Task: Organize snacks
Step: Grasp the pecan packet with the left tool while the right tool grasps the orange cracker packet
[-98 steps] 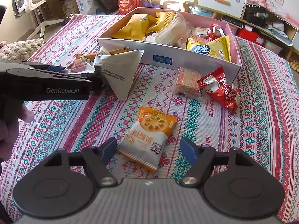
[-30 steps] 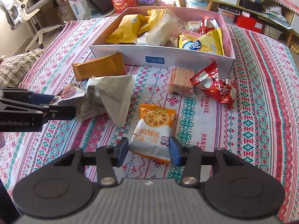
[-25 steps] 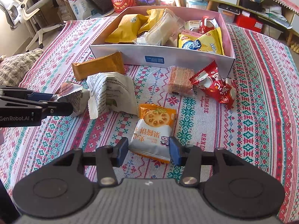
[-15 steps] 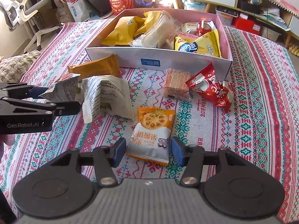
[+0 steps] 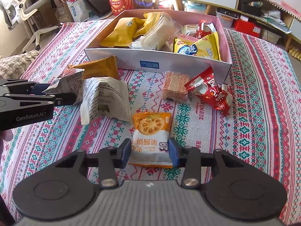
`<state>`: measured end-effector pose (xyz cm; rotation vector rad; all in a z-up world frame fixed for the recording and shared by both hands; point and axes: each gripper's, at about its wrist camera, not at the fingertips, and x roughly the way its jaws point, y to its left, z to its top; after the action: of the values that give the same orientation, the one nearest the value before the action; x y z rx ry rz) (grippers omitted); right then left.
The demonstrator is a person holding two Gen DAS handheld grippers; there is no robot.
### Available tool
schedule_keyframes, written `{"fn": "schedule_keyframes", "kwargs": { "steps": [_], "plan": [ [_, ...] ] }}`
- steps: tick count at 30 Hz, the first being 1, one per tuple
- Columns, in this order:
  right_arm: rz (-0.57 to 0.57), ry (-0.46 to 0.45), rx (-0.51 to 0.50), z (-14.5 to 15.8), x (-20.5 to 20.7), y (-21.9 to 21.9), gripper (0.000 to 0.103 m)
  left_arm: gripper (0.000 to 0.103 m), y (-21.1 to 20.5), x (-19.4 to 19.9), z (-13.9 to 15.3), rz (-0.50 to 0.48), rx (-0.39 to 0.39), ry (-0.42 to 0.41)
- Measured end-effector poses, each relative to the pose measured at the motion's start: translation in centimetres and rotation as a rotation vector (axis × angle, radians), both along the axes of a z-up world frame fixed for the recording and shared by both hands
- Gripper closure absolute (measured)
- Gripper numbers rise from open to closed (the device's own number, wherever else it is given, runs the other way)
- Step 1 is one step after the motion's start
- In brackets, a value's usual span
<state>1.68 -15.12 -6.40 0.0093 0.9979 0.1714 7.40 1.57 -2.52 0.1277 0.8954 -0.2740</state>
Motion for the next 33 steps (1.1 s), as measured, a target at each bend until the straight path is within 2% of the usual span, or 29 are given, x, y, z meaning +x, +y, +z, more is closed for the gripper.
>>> {"fn": "schedule_keyframes", "kwargs": {
  "steps": [1, 6, 9, 10, 11, 13, 16, 19, 21, 22, 26, 33],
  "plan": [
    [-0.002, -0.002, 0.003, 0.1, 0.0, -0.1, 0.064, 0.080, 0.1, 0.0, 0.2, 0.002, -0.005, 0.004],
    [-0.012, -0.011, 0.014, 0.5, 0.0, -0.4, 0.064, 0.081, 0.3, 0.1, 0.5, -0.015, -0.006, 0.032],
    [-0.015, -0.006, 0.016, 0.4, 0.1, -0.5, 0.064, 0.074, 0.0, -0.1, 0.5, -0.048, 0.029, 0.019],
    [-0.016, 0.000, 0.016, 0.3, 0.1, -0.5, 0.064, 0.064, -0.1, -0.1, 0.4, -0.051, 0.045, 0.013],
    [-0.017, 0.006, 0.016, 0.2, 0.2, -0.5, 0.064, 0.046, -0.2, -0.1, 0.3, -0.052, 0.061, 0.003],
    [-0.021, 0.016, 0.015, -0.1, 0.2, -0.5, 0.064, 0.029, -0.3, 0.1, 0.0, -0.053, 0.089, -0.029],
    [-0.018, 0.013, 0.010, -0.1, 0.3, -0.4, 0.062, 0.028, -0.5, 0.7, -0.7, -0.069, 0.102, -0.053],
    [-0.012, 0.003, 0.006, -0.2, 0.3, -0.3, 0.062, 0.029, -0.3, 1.3, -1.3, -0.066, 0.076, -0.065],
    [-0.003, -0.004, -0.005, -0.3, 0.3, -0.1, 0.062, 0.039, -0.3, 1.5, -1.4, -0.070, 0.046, -0.059],
    [0.000, -0.008, -0.010, -0.2, 0.3, -0.1, 0.063, 0.050, -0.3, 1.5, -1.4, -0.078, 0.036, -0.052],
    [0.001, -0.013, -0.007, 0.2, 0.3, -0.1, 0.065, 0.053, -0.9, 1.0, -1.0, -0.084, 0.059, -0.051],
    [-0.014, -0.038, 0.016, 1.3, 0.4, -0.7, 0.065, 0.054, -0.2, 0.5, 1.1, -0.058, 0.028, -0.045]
  ]
}}
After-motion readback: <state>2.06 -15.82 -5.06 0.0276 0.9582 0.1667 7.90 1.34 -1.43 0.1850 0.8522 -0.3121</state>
